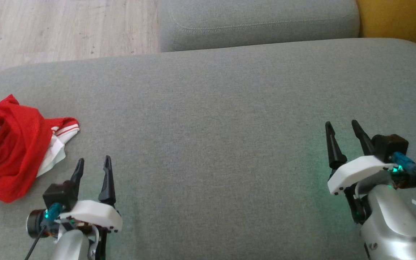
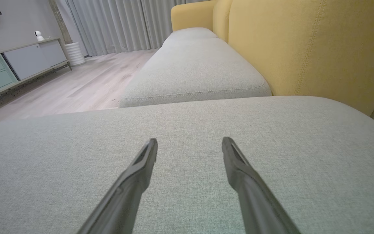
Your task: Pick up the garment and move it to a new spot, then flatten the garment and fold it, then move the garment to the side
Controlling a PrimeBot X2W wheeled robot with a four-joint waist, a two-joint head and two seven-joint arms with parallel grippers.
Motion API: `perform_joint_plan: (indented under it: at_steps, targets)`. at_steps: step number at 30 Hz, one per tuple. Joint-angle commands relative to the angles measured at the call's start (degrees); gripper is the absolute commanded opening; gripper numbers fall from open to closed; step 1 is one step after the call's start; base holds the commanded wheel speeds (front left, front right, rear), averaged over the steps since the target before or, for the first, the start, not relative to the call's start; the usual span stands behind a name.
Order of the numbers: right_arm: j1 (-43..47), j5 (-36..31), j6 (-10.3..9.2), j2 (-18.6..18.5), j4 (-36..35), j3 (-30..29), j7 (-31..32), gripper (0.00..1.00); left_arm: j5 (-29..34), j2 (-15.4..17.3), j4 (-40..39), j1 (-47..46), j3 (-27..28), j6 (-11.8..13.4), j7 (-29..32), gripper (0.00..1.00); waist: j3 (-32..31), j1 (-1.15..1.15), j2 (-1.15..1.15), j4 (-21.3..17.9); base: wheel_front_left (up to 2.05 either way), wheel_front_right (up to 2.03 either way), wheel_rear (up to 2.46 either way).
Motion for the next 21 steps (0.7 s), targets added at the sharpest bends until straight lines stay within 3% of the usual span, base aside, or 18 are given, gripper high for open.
perform_joint_plan:
  at_steps: [1, 12, 21]
  targets:
    - [-2.39, -1.7, -0.04, 0.4, -1.09, 0.77, -0.98, 1.0, 1.53, 0.77, -1.11, -1.91, 2.3, 0.44, -0.9, 1.0, -0.02, 0.0, 0.0, 0.0, 0.0, 0.0, 0.0]
    - [-0.87, -9.08, -0.04, 1.42, 0.3, -0.26, -2.84, 1.0, 9.24, -0.89, -0.46, -0.29, 5.4, 0.67, -2.78, 1.0, -0.22, 0.0, 0.0, -0.14, 0.0, 0.0, 0.0]
    - [-0.34, -9.08, -0.04, 1.8, 0.12, -0.15, -2.87, 1.0, 10.62, -1.47, -0.54, 0.76, 7.17, 0.03, -2.81, 1.0, -0.16, 0.0, 0.0, 1.5, 0.0, 0.0, 0.0]
